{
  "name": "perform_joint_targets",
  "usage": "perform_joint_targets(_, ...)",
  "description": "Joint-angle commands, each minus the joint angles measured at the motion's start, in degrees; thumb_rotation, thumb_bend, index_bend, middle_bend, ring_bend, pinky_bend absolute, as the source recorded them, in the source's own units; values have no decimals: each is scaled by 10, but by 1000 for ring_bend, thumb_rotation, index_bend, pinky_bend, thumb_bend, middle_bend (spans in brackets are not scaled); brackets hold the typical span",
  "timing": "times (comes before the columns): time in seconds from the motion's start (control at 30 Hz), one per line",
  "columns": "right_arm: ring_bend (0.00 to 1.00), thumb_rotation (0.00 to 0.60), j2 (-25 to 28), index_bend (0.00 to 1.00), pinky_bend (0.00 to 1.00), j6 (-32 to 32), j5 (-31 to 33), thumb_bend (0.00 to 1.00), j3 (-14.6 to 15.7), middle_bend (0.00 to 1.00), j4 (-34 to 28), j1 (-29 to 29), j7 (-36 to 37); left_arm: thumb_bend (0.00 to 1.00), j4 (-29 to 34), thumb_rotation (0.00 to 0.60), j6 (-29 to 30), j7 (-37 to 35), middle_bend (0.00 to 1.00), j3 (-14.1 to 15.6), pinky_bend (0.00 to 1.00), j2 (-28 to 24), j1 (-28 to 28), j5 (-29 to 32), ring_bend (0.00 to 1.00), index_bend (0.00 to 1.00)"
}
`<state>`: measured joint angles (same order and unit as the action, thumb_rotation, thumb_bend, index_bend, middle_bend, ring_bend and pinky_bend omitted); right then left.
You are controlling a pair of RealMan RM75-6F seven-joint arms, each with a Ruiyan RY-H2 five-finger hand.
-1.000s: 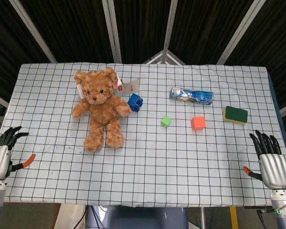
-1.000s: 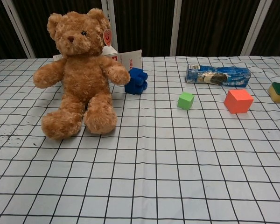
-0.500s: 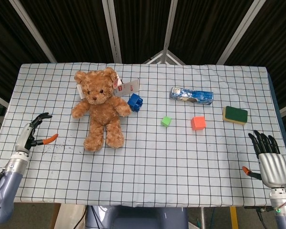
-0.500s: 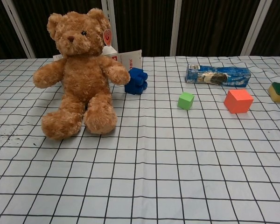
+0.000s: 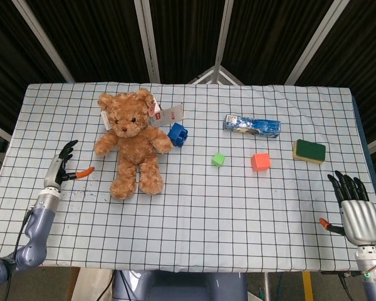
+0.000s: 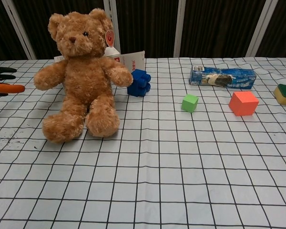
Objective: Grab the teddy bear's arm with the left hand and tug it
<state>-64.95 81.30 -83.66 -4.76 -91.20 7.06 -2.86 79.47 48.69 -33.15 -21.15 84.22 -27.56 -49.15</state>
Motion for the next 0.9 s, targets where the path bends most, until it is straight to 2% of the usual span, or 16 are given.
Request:
perform_joint_targets(0.03, 0, 600, 0, 0, 0, -4, 2, 102, 0, 0, 1, 1, 0, 260, -19, 600, -4, 6, 30, -7, 0, 23, -13, 15, 0, 107)
perform_joint_targets(0.07, 0, 600, -9, 0, 0, -7, -12, 102, -13, 0, -44, 23, -19, 260, -22, 600, -6, 4, 36, -9, 0, 28, -15, 16, 0, 115)
perform_joint_targets(0.1, 0, 600, -8, 0, 0, -24, 20, 101, -24, 0, -74, 31, -53, 260, -25, 600, -9, 1, 42, -12, 0, 32, -17, 18, 0, 121)
perform_joint_targets(0.13, 0, 600, -3, 0, 0, -27, 51, 102, -23, 0, -66, 20, -57, 261, -29, 600, -12, 0, 47, -14, 0, 37, -20, 18, 0, 129)
perform_joint_targets(0.17, 0, 600, 2, 0, 0, -22, 52, 101, -17, 0, -58, 11, -47, 261, -33, 600, -14, 2, 50, -15, 0, 42, -23, 19, 0, 133)
perform_joint_targets(0.33, 0, 600, 2, 0, 0, -17, 22, 101, -3, 0, -19, 7, -16, 268, -55, 600, -20, 12, 82, -22, 0, 69, -39, 31, 0, 163)
perform_joint_targets(0.53, 0, 600, 0, 0, 0, -16, 13, 102, 2, 0, -6, 6, -8, 326, -69, 600, -5, 21, 154, -32, 0, 95, -47, 40, 0, 212)
perform_joint_targets(0.9, 0, 600, 1, 0, 0, -12, 8, 102, 3, 0, -1, 6, -1, 332, -87, 600, 27, 4, 165, -49, 0, 132, -45, 19, 0, 222)
